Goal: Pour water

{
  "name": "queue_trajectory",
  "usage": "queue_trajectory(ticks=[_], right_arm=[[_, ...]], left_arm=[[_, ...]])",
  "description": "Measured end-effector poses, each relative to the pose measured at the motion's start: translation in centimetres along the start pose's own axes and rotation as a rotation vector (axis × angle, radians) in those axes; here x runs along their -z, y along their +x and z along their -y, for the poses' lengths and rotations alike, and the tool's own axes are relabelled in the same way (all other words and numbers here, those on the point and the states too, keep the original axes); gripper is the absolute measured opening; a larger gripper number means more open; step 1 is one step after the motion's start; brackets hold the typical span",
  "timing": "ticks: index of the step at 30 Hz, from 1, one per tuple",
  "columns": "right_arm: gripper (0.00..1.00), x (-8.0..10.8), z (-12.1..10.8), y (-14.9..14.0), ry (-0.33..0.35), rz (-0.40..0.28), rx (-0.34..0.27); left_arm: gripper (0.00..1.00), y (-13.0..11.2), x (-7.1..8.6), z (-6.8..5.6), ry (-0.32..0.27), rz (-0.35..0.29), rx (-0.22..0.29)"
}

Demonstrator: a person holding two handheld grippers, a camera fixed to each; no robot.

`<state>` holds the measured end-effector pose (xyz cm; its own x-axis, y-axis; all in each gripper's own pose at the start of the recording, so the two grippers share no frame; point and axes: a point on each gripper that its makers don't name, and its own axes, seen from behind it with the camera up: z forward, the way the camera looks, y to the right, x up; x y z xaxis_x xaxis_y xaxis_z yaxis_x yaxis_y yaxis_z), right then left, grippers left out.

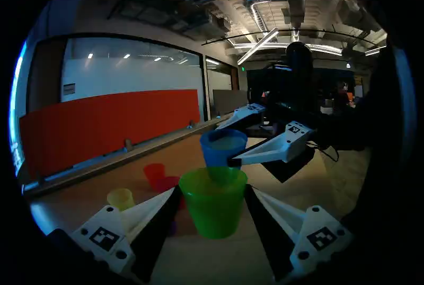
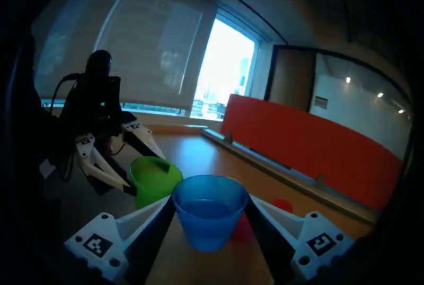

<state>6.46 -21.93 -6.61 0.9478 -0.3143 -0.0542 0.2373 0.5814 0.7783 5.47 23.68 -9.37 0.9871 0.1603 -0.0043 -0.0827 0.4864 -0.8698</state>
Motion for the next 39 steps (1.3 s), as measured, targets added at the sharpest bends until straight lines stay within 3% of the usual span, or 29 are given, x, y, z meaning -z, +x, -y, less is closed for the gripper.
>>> queue_trajectory(ticks=[39], right_arm=[[0.92, -1.4, -1.3, 1.7, 0.038, 0.046, 0.241]], left_arm=[[0.87, -1.5, -1.6, -0.2, -0.005, 0.005, 0.025]])
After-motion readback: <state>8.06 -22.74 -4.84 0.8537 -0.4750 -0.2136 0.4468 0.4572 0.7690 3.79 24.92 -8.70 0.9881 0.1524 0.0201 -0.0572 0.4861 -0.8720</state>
